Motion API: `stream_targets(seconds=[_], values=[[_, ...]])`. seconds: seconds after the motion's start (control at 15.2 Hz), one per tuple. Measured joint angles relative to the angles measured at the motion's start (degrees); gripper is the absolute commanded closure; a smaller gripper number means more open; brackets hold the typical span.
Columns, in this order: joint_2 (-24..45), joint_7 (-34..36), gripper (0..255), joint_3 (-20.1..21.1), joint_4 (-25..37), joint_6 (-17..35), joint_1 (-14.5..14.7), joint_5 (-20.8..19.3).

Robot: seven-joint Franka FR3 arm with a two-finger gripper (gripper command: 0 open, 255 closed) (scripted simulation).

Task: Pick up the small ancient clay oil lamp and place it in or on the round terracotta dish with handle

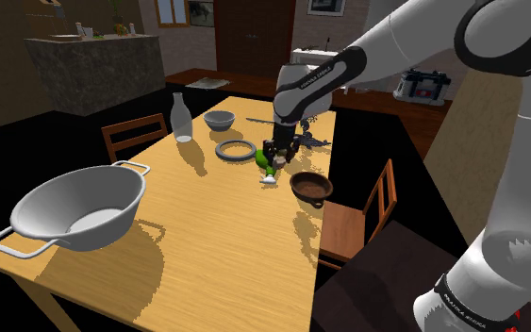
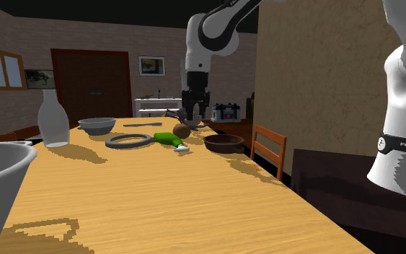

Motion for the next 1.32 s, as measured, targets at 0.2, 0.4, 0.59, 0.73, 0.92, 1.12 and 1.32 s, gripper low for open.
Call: stream_targets(seconds=[0.2,0.4,0.59,0.73,0.92,1.12,1.32], values=[[-3.61,-3.63,255,-0.85,-4.82,1.17,-2.31,0.88],[-7.72,-7.19,255,-1.84,-10.45,2.62,-4.38,1.72],[-10.48,-11.37,255,-3.3,-14.07,3.37,-6.66,2.4],[-12.05,-13.38,255,-4.03,-16.53,4.21,-7.68,2.72],[-11.24,-14.25,255,-4.28,-17.85,6.3,-8.03,2.9],[-9.79,-14.32,255,-4.24,-18.66,8.55,-7.99,2.99],[-7.84,-14.35,255,-4.18,-18.83,10.67,-7.93,3.05]])
